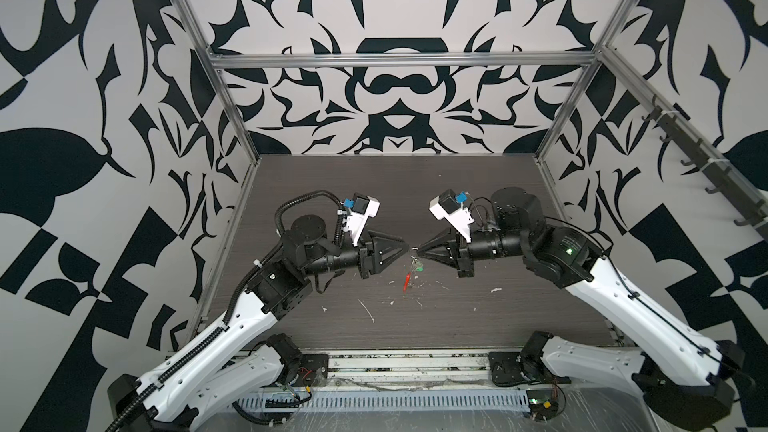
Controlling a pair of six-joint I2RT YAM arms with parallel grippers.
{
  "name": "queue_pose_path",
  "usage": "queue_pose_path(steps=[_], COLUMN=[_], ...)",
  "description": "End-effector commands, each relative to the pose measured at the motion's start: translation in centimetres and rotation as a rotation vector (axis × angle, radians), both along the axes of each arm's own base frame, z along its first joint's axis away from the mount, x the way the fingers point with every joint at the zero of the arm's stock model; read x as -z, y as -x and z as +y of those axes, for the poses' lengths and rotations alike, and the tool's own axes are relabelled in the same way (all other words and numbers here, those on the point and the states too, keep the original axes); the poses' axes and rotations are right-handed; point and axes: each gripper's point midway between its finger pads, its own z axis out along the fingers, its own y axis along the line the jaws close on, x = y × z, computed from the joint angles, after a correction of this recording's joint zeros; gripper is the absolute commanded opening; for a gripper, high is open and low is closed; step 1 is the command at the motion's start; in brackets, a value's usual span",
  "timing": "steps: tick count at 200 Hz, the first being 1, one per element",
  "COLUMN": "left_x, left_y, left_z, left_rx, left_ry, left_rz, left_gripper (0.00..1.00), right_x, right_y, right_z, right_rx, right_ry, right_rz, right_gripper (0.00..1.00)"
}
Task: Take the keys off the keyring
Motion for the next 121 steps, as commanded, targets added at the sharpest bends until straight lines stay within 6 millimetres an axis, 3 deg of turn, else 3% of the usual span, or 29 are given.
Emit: queue_pose_path(steps=[1, 41, 121], left_x=[-0.1, 0.25, 0.11], left_y=[1.0, 1.08, 1.38], left_z=[-0.28, -0.88, -0.66], left_rx=[0.068, 0.106, 0.115], left_ry=[-0.037, -0.063, -0.095], left_rz=[0.006, 0.029, 0.033], left_gripper=[0.36, 0.25, 0.3], right_x=[-1.62, -1.66, -1.31], right_y=[1.04, 0.98, 0.47], right_z=[-0.17, -0.07, -0.1], right_rx=[-0.055, -0.064, -0.042], right_ry=[-0.009, 0.011, 0.037], right_rz=[-0.036, -0.031, -0.029], right_gripper=[0.0, 0.0, 0.0])
